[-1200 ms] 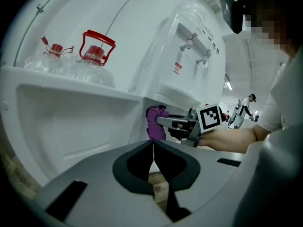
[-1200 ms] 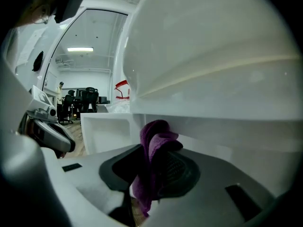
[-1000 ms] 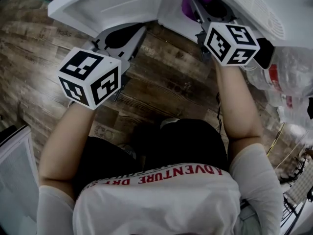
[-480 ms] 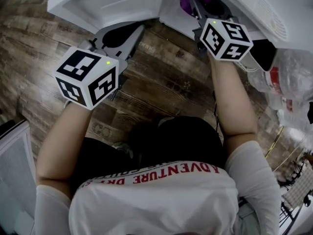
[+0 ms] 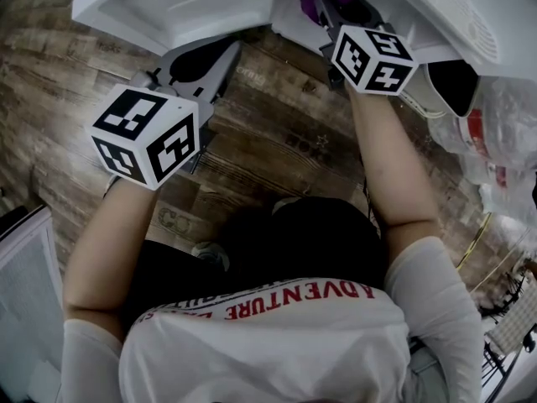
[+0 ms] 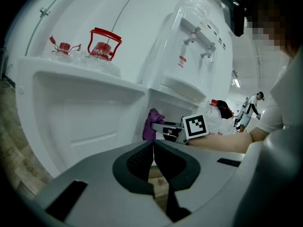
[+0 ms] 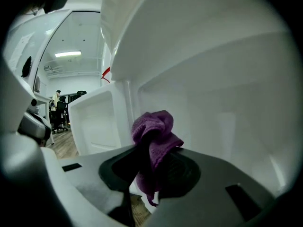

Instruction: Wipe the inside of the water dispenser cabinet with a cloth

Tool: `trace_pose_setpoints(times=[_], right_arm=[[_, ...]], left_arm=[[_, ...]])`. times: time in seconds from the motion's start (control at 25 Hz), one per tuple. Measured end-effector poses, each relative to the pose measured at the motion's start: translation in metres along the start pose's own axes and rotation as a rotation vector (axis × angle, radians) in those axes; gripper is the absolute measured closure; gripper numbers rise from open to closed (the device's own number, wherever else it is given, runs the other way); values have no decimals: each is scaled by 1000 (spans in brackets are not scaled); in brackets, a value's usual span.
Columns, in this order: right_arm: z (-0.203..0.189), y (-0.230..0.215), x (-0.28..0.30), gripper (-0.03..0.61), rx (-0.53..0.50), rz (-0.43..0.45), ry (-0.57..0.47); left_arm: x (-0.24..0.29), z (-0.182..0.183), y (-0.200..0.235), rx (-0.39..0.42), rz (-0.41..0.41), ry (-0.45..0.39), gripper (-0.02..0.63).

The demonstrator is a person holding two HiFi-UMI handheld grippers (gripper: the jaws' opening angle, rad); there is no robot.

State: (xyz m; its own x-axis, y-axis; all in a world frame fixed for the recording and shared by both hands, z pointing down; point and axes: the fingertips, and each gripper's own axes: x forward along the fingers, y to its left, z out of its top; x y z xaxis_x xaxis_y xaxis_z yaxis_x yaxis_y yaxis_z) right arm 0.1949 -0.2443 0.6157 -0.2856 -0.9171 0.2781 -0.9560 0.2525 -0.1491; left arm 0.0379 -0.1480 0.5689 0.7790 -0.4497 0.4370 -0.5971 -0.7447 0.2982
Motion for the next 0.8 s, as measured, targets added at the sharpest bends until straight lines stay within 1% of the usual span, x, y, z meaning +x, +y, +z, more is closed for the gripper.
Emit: trace_pose_setpoints(times=[0.28,0.64,0.8], right_arm=[[-39,-9,10,474,50,-26,72],[-83,-18,23,474,87,-52,153],[-108,-24,29,474,111,-88,205]], left_arm=[[-3,-7,-1,8,3,2,586],[-4,-11,4,-1,24,4,586],[-5,-14,6,2,31,8,586]])
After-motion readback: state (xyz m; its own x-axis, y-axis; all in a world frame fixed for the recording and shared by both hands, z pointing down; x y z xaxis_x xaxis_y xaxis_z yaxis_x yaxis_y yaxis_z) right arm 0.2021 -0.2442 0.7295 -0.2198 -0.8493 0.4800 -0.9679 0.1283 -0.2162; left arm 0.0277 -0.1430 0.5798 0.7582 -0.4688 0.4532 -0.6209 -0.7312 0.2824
